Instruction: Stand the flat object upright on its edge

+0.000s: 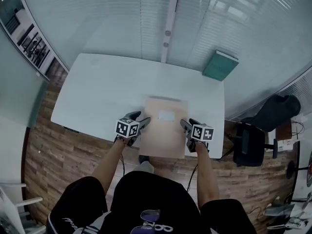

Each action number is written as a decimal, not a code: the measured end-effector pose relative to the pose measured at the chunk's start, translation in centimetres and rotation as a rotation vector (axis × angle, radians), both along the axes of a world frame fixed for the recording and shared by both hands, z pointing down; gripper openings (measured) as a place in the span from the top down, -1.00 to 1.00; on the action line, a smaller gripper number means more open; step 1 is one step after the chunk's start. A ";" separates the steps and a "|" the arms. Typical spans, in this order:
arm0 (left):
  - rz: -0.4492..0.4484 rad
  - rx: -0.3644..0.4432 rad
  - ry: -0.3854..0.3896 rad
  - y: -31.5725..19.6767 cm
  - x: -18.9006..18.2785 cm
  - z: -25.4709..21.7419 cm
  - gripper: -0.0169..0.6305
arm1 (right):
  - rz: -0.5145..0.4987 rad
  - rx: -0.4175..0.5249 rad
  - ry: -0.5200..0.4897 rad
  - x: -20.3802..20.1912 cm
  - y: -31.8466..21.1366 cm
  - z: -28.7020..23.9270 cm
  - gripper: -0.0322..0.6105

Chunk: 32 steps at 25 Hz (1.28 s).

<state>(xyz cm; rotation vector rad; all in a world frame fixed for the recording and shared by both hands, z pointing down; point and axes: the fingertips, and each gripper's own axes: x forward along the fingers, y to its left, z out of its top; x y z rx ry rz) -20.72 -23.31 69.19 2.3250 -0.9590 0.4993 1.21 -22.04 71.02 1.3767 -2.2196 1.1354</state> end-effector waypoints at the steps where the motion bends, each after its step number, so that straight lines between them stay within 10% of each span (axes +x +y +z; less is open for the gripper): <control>1: 0.001 -0.019 0.006 -0.2 0.0 0.4 0.13 | 0.008 -0.014 -0.019 0.0 -0.2 0.3 0.09; 14: 0.091 -0.207 0.126 -0.8 1.1 2.5 0.13 | -0.066 -0.114 -0.238 -0.8 -1.1 2.1 0.09; 32: -0.121 -0.099 0.138 -2.1 3.1 -0.9 0.14 | -0.186 -0.079 -0.276 1.1 -3.2 0.0 0.11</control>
